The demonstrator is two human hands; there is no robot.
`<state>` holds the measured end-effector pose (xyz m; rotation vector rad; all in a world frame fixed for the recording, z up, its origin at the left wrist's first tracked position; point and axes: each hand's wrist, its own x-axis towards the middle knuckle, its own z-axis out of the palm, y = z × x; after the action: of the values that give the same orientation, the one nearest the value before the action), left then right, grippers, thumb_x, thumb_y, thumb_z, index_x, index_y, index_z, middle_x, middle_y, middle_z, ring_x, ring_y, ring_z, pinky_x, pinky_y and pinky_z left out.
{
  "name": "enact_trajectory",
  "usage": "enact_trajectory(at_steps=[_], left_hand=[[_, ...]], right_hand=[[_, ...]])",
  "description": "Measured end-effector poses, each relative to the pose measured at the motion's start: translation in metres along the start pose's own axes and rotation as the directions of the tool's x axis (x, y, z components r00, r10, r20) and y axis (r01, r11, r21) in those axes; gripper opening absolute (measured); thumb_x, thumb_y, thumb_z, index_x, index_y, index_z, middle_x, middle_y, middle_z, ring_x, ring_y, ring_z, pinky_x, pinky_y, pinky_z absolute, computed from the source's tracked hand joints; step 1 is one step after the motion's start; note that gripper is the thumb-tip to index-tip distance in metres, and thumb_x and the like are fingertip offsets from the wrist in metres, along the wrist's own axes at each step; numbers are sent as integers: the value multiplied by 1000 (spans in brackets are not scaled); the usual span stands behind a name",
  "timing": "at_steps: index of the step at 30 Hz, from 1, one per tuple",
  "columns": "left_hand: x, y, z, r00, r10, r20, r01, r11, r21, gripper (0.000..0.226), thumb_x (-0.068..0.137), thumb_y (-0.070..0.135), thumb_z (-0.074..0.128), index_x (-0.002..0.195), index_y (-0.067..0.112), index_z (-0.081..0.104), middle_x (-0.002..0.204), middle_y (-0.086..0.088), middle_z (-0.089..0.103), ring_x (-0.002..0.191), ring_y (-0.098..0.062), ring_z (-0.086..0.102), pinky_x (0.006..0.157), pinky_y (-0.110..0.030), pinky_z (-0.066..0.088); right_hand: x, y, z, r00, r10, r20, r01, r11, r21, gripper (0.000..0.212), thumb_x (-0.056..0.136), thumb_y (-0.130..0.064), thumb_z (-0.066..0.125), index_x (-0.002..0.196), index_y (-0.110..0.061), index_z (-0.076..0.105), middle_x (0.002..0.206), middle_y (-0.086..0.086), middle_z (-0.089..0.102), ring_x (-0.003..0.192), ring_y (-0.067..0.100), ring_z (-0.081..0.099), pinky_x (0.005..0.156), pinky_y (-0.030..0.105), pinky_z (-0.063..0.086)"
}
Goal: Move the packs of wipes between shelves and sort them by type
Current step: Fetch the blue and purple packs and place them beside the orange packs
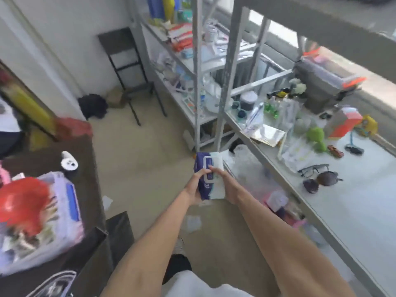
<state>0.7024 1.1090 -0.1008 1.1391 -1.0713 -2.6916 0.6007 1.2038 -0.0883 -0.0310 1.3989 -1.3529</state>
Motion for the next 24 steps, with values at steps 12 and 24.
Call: enact_trajectory(at_steps=[12, 24], left_hand=[[48, 199, -195, 974, 51, -219, -85, 985, -152, 27, 97, 37, 59, 96, 20, 80, 91, -5, 80, 75, -22, 76, 73, -36, 60], [169, 363, -273, 939, 78, -335, -124, 985, -118, 41, 92, 46, 70, 122, 19, 74, 114, -7, 78, 98, -25, 75, 98, -44, 57]], right_hand=[[201, -77, 218, 993, 32, 114, -10, 982, -190, 60, 87, -58, 73, 127, -13, 72, 128, 22, 71, 113, 40, 71, 100, 64, 53], [392, -186, 299, 949, 181, 257, -148, 978, -146, 74, 95, -70, 51, 138, -12, 66, 135, 18, 69, 120, 37, 69, 92, 47, 62]])
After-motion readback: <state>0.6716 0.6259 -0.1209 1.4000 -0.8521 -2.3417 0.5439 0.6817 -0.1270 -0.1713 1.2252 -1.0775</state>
